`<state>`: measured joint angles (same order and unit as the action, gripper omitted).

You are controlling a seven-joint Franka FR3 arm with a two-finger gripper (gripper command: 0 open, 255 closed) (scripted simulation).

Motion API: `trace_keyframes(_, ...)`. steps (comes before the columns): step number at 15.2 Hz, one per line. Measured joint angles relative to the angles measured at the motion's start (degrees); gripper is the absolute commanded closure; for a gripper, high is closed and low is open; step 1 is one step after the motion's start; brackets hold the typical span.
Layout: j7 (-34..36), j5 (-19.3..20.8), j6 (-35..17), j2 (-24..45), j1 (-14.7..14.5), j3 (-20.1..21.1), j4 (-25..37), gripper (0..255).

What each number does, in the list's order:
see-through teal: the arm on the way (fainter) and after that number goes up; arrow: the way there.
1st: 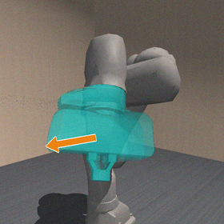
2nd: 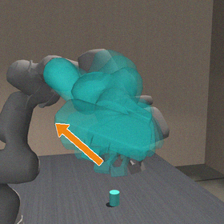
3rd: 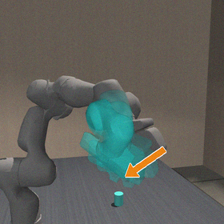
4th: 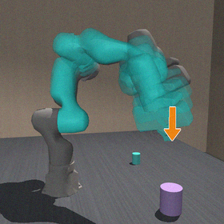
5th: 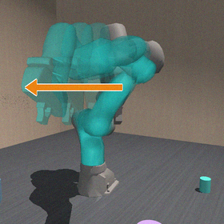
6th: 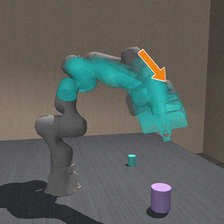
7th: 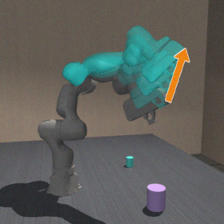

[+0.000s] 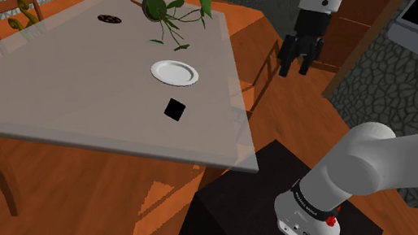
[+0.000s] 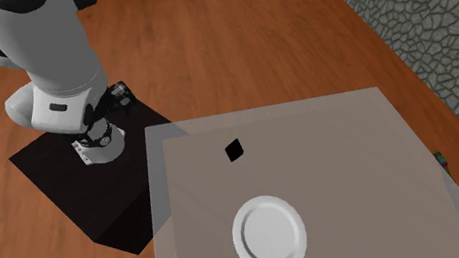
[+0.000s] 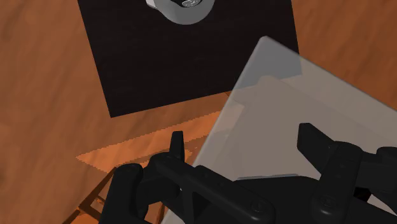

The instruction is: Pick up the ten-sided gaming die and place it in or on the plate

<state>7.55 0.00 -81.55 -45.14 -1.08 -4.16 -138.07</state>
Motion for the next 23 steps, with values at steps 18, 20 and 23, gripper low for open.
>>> trace_keyframes(18,13.28,-6.72,-29.96,20.70,-5.25,13.48,-1.65,0)
trace_keyframes(20,14.99,-6.61,-33.40,23.67,-5.63,14.96,-1.22,0)
trace_keyframes(23,18.44,-5.80,-37.94,29.37,-6.27,17.57,1.33,0)
